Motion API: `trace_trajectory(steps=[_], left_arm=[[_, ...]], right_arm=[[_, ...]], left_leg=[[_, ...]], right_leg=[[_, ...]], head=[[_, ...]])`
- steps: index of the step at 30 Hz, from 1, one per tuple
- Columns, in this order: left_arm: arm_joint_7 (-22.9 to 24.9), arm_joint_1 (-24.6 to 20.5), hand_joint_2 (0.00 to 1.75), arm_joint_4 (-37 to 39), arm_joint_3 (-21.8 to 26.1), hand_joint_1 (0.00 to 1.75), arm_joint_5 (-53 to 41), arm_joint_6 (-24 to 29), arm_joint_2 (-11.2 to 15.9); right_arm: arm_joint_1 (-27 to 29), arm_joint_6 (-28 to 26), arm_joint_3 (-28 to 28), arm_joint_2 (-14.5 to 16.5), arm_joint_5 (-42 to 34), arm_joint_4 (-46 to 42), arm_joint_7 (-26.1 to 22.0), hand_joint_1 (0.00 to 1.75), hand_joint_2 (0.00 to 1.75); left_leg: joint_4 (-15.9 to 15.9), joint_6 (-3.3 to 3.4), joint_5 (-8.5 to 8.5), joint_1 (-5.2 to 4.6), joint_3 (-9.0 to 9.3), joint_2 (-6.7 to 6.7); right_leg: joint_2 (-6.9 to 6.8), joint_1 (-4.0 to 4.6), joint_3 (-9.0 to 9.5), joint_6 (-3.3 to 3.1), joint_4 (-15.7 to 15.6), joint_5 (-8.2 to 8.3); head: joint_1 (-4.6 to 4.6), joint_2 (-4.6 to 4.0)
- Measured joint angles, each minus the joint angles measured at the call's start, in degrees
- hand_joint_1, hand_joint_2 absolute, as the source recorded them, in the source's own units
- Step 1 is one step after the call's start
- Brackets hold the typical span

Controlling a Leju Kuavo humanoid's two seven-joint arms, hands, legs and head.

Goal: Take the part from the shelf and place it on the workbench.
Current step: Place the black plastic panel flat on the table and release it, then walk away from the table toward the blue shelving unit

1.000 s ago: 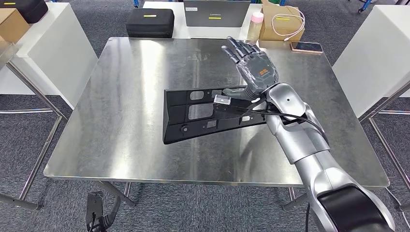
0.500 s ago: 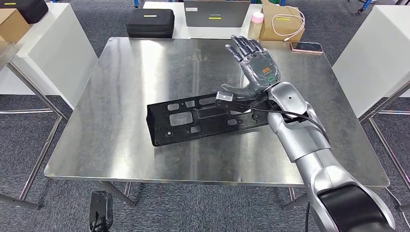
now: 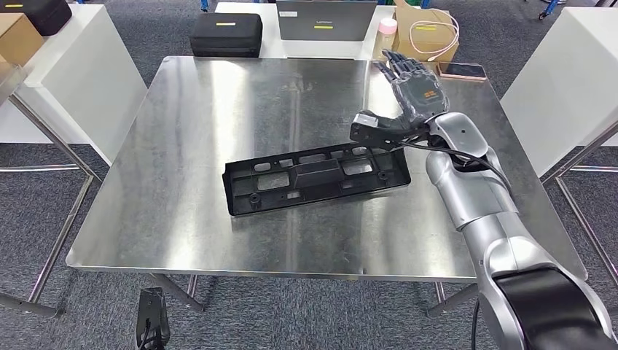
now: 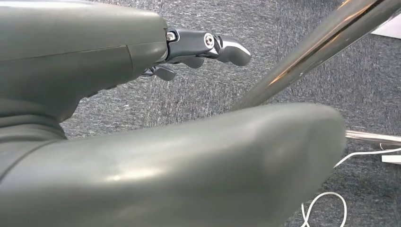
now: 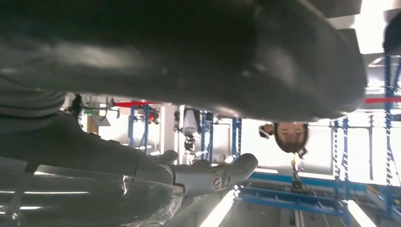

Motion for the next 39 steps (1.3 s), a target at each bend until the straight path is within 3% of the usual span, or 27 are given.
trace_trajectory(steps=[13,19,21,23,25,26,27,28,30,31,33,35,36,39], left_arm=[[-0.42,0.11,0.0,0.2,-0.03,0.0,1.22,-0.26,0.05],[-0.81,0.1,0.0,0.2,-0.03,0.0,1.27,-0.16,0.15],[-0.85,0.06,0.0,0.2,-0.04,0.0,1.28,-0.16,0.16],[-0.88,0.07,0.0,0.2,-0.04,0.0,1.29,-0.15,0.16],[-0.91,0.15,0.0,0.21,-0.04,0.0,1.29,-0.16,0.15],[-0.93,0.17,0.0,0.22,-0.04,0.0,1.29,-0.16,0.15],[-0.96,0.17,0.0,0.22,-0.04,0.0,1.29,-0.16,0.15],[-1.01,0.16,0.0,0.22,-0.05,0.0,1.29,-0.16,0.16],[-1.1,0.15,0.0,0.22,-0.05,0.0,1.29,-0.09,0.17],[-1.13,0.15,0.0,0.22,-0.05,0.0,1.29,-0.05,0.17],[-1.16,0.21,0.0,0.23,-0.06,0.0,1.29,0.01,0.18],[-1.18,0.24,0.0,0.24,-0.06,0.0,1.29,0.03,0.22],[-1.2,0.22,0.0,0.24,-0.06,0.0,1.29,0.04,0.25],[-1.24,0.21,0.0,0.24,-0.07,0.0,1.29,0.07,0.29]], right_arm=[[-1.62,0.28,-0.85,-0.19,0.27,3.09,0.0,0.0,0.0],[-2.08,0.26,-0.86,-0.02,0.41,3.57,0.0,0.0,0.0],[-2.45,0.25,-0.87,-0.04,0.4,3.64,0.0,0.0,0.0],[-2.51,0.26,-0.87,-0.09,0.41,3.83,0.0,0.0,0.0],[-2.23,0.25,-0.86,-0.1,0.45,4.08,0.0,0.0,0.0],[-2.13,0.23,-0.85,-0.1,0.51,4.18,0.0,0.0,0.0],[-2.14,0.18,-0.85,-0.09,0.6,4.24,0.01,0.0,0.0],[-2.21,0.11,-0.85,-0.09,0.69,4.27,0.03,0.0,0.0],[-2.33,-0.09,-0.84,-0.06,0.9,4.31,0.13,0.0,0.0],[-2.28,-0.18,-0.84,-0.05,0.98,4.36,0.17,0.0,0.0],[-2.09,-0.27,-0.83,-0.02,1.11,4.47,0.2,0.0,0.0],[-2.06,-0.3,-0.83,0.01,1.14,4.52,0.2,0.0,0.0],[-2.09,-0.31,-0.83,0.04,1.14,4.52,0.2,0.0,0.0],[-2.03,-0.33,-0.83,0.16,1.14,4.62,0.18,0.0,0.0]], left_leg=[[0.32,0.29,-0.21,-0.1,-0.11,-0.04],[-0.04,1.09,0.04,-0.02,0.14,0.11],[-0.62,1.59,0.41,0.35,0.56,0.33],[-0.65,1.74,0.49,0.46,0.64,0.44],[-0.57,1.7,0.5,0.46,0.63,0.47],[-0.5,1.65,0.47,0.48,0.64,0.46],[-0.38,1.53,0.39,0.52,0.65,0.44],[-0.13,1.28,0.21,0.55,0.62,0.4],[0.57,0.57,-0.25,0.39,0.33,0.28],[0.87,0.27,-0.39,0.3,0.14,0.23],[1.17,-0.08,-0.41,0.31,-0.14,0.16],[2.41,-0.67,-1.73,0.52,-0.64,0.28],[4.39,-1.07,-3.36,0.64,-1.39,0.41],[15.34,-2.01,-9.7,1.16,-5.72,0.68]], right_leg=[[0.0,-0.29,-0.04,0.05,-0.04,0.02],[0.02,-0.2,-0.21,0.51,0.23,-0.16],[-0.01,-0.07,-2.12,0.38,4.13,-2.1],[-0.05,-0.28,-6.15,0.04,12.4,-5.42],[-0.06,-0.56,-8.94,0.4,17.99,-7.1],[-0.09,-0.74,-8.66,0.89,17.41,-6.55],[-0.15,-0.95,-7.2,1.48,14.4,-5.17],[-0.28,-1.2,-4.97,2.04,9.87,-3.38],[-0.32,-1.37,-1.31,2.37,2.88,-0.91],[-0.3,-1.39,-0.57,2.22,1.48,-0.45],[-0.19,-1.47,-0.64,1.8,1.54,-0.32],[-0.23,-1.84,-0.75,1.3,1.57,-0.08],[-0.26,-2.04,-0.83,0.98,1.5,0.06],[-0.37,-1.96,-1.54,0.09,1.49,0.59]], head=[[-0.02,-0.01],[-0.01,0.01],[0.17,0.0],[0.39,0.0],[0.47,0.0],[0.51,0.0],[0.5,-0.01],[0.52,0.0],[0.49,0.0],[0.45,0.0],[0.37,0.0],[0.31,0.0],[0.22,0.0],[0.04,0.0]])
